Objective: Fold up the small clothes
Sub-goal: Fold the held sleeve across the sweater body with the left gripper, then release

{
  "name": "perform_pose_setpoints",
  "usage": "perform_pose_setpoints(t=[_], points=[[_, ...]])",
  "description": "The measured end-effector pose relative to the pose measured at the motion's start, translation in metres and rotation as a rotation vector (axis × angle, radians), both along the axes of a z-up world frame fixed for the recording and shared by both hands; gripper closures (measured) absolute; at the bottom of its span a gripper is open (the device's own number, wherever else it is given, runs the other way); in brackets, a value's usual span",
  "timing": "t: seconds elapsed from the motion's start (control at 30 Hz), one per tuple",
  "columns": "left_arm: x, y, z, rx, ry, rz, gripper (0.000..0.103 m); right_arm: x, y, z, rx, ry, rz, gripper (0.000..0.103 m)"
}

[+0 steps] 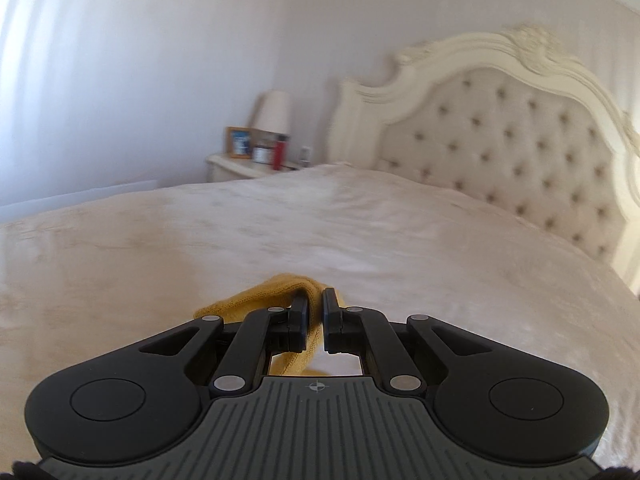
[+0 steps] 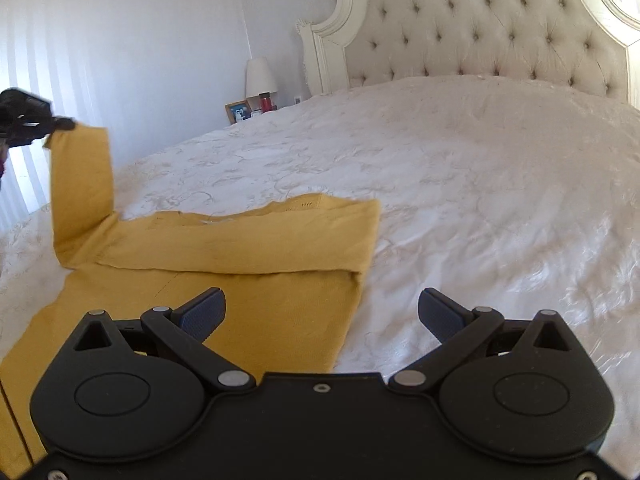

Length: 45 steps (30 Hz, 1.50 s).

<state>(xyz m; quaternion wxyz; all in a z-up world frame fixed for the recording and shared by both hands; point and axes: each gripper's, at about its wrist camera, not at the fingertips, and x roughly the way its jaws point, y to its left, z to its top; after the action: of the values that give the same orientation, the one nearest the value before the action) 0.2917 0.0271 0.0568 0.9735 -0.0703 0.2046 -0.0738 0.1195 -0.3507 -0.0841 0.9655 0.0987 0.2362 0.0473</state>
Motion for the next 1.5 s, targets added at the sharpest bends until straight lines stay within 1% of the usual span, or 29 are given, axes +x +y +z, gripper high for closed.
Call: perform_pose_setpoints(t=[0.07,0.2,0.27,0.37,0.47,0.63,0.67,0.7,0.77,0.8,0.83,0.87,0.9,1.0,1.03,1.07,1.1,1.2,1.3,1.4,1.5], points=[[0.002,-0.032,-0.005,0.026,-0.006,-0.04,0.096,0.0,-0.008,-0.001,0.043,0.002,-0.002,0.001],[0.001,-0.076,-0.019,-0.004,0.002,-0.089,0.096,-0.002,-0.024,-0.004,0.111,0.03,-0.047,0.001],[-0.004,-0.102,-0.028,0.021,-0.009,-0.114,0.096,-0.003,-0.031,-0.004,0.125,0.034,-0.065,0.001],[-0.007,-0.14,-0.048,0.087,-0.001,-0.153,0.096,-0.004,-0.038,-0.003,0.131,0.036,-0.091,0.001],[-0.006,-0.168,-0.076,0.165,0.019,-0.169,0.095,-0.004,-0.044,-0.003,0.146,0.038,-0.107,0.001],[-0.003,-0.194,-0.114,0.318,0.06,-0.207,0.094,-0.004,-0.049,-0.003,0.159,0.045,-0.113,0.001],[-0.002,-0.199,-0.12,0.345,0.074,-0.222,0.086,-0.004,-0.049,-0.004,0.159,0.047,-0.113,0.001],[-0.002,-0.204,-0.128,0.369,0.094,-0.248,0.065,-0.003,-0.049,-0.005,0.159,0.05,-0.113,0.001],[-0.002,-0.207,-0.14,0.388,0.149,-0.346,0.045,-0.003,-0.048,-0.007,0.159,0.053,-0.109,0.001],[-0.003,-0.207,-0.146,0.39,0.18,-0.397,0.041,-0.002,-0.048,-0.008,0.157,0.054,-0.108,0.001],[-0.007,-0.206,-0.15,0.391,0.196,-0.425,0.04,-0.002,-0.047,-0.009,0.155,0.056,-0.108,0.001],[-0.012,-0.205,-0.153,0.393,0.205,-0.449,0.033,-0.002,-0.046,-0.011,0.154,0.056,-0.108,0.001],[-0.019,-0.202,-0.155,0.395,0.206,-0.473,0.024,-0.002,-0.046,-0.012,0.156,0.055,-0.106,0.001],[-0.041,-0.184,-0.149,0.378,0.154,-0.518,0.019,-0.003,-0.046,-0.015,0.161,0.047,-0.106,0.001],[-0.048,-0.175,-0.146,0.383,0.138,-0.526,0.017,-0.003,-0.046,-0.015,0.161,0.045,-0.105,0.001],[-0.053,-0.167,-0.143,0.387,0.126,-0.525,0.012,-0.003,-0.045,-0.016,0.161,0.04,-0.104,0.001],[-0.058,-0.158,-0.14,0.389,0.111,-0.52,0.01,-0.004,-0.044,-0.017,0.161,0.035,-0.104,0.001],[-0.064,-0.121,-0.13,0.396,0.077,-0.469,0.01,-0.005,-0.041,-0.017,0.164,0.024,-0.099,0.001],[-0.055,-0.08,-0.127,0.418,0.073,-0.357,0.01,-0.005,-0.033,-0.019,0.14,0.023,-0.088,0.001],[-0.037,-0.038,-0.13,0.393,0.132,-0.238,0.01,-0.004,-0.022,-0.021,0.119,0.034,-0.082,0.001],[-0.019,0.003,-0.139,0.369,0.188,-0.11,0.01,0.0,-0.007,-0.023,0.094,0.058,-0.072,0.001]])
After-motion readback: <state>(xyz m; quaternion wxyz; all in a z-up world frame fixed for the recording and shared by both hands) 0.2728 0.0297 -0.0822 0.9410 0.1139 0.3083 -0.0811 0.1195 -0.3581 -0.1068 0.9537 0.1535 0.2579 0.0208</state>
